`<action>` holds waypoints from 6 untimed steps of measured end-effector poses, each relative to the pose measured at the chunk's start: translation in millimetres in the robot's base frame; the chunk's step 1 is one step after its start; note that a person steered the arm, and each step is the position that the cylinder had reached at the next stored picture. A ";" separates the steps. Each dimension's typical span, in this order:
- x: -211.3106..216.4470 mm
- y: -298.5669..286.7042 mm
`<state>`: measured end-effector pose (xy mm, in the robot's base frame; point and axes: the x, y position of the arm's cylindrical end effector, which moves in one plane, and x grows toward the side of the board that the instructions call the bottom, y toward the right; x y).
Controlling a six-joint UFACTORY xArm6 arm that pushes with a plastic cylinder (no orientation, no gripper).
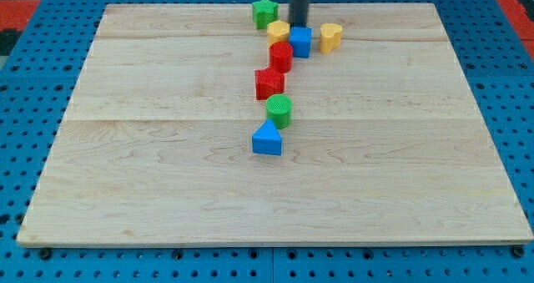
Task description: Push blue cube closer to the green circle
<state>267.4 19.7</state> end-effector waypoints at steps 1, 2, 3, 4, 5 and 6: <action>24.1 -44.8; 20.2 -19.2; -10.0 5.1; 12.0 41.7; 77.7 44.4; 115.8 42.4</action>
